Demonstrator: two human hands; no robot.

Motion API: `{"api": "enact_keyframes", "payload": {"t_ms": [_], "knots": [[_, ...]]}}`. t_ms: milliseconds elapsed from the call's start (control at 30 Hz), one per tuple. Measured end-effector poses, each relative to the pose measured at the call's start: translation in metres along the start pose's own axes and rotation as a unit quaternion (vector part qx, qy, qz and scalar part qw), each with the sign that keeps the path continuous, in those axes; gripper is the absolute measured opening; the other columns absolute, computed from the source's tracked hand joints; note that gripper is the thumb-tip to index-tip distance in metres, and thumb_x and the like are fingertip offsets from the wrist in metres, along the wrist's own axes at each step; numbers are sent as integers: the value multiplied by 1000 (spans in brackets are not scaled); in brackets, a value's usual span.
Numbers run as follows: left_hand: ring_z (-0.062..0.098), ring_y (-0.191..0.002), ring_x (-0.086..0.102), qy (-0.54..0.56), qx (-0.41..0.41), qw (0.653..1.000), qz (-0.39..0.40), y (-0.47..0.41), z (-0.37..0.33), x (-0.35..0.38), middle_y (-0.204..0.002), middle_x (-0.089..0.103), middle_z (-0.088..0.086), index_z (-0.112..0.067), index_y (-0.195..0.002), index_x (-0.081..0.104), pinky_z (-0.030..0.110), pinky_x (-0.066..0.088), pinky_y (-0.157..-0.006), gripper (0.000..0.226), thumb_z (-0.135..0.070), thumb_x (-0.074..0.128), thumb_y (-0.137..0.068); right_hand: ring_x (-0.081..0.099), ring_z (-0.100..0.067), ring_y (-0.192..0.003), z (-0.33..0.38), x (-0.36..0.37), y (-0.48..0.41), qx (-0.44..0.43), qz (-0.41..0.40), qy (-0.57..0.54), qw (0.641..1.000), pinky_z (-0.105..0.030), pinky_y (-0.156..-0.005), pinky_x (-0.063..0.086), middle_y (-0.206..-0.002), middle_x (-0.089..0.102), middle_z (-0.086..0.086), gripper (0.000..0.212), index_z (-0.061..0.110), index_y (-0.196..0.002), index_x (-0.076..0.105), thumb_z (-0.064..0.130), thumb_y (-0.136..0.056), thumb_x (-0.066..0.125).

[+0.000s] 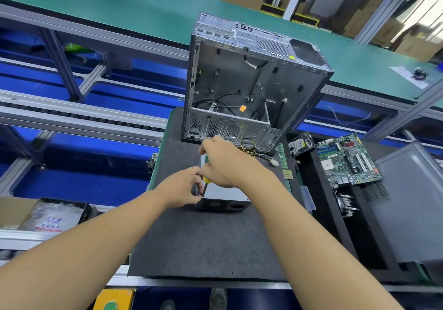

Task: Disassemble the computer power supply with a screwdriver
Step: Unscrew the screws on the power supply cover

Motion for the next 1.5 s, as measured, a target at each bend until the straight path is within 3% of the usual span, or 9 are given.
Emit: {"api": "enact_keyframes", "payload": {"t_ms": [133,267,367,467,733,867,1033,1200,1500], "knots": [[6,-87,50,-32,5,999,1,1,2,5,-108,46,-21,-25,-92,65,27,47,-79,17,-23,73,-76,46,-30,-114,-2,-2,3,21,-4,19,1000,-42,-85,44,-124,50,-9,32,12,-123,44,24,-94,47],[5,-77,47,-39,16,999,11,3,0,10,-114,41,-22,-37,-76,48,19,35,-61,30,-26,76,-75,54,-31,-85,-5,-11,5,40,-50,79,995,-39,-65,39,-99,57,-5,30,15,-106,40,45,-103,35],[6,-71,50,-45,11,999,19,2,1,11,-115,41,-19,-38,-72,43,14,30,-56,35,-29,77,-76,53,-28,-73,-3,-10,4,27,-45,37,998,-35,-54,34,-89,58,-7,22,13,-100,38,34,-106,37],[11,-74,53,-70,5,997,20,2,0,10,-119,42,-15,-34,-82,47,25,37,-62,28,-32,75,-79,51,-22,-68,-2,-8,2,26,-30,11,999,-32,-50,30,-96,59,-9,11,10,-105,42,21,-103,39],[26,-98,62,-117,3,993,25,1,-2,13,-134,41,-5,-20,-121,54,43,51,-83,41,-31,71,-86,39,-25,-105,-1,-1,5,24,7,-30,999,-37,-76,35,-118,41,-5,19,17,-108,51,10,-92,46],[23,-98,61,-106,3,994,25,2,-5,10,-134,43,-4,-22,-121,56,41,50,-84,39,-29,73,-86,37,-27,-109,0,-2,6,14,11,-21,1000,-38,-77,35,-111,39,-2,15,23,-93,54,12,-95,44],[24,-93,62,-101,-3,995,26,2,-6,10,-131,42,-8,-20,-115,57,43,51,-82,36,-31,74,-86,58,-32,-100,3,-13,7,-3,-62,86,994,-39,-71,39,-124,53,-1,28,28,-130,45,35,-107,30],[27,-93,64,-95,-7,995,23,2,-3,9,-131,47,-7,-15,-122,55,44,51,-82,43,-30,74,-86,57,-32,-89,3,-14,6,-1,-70,73,995,-38,-66,40,-119,56,-6,23,15,-122,45,13,-100,43],[22,-89,61,-63,3,998,9,3,-2,8,-115,47,-13,-21,-96,63,36,50,-79,18,-32,70,-85,38,-26,-114,-1,-4,5,25,-5,-12,1000,-35,-79,30,-120,42,-8,29,10,-120,45,15,-92,47]]}}
Point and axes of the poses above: each hand's wrist, its own y-axis away from the middle knuckle, its own x-axis out of the palm, z = x × y, the point moved 10 cm from there along -y, towards the middle knuckle
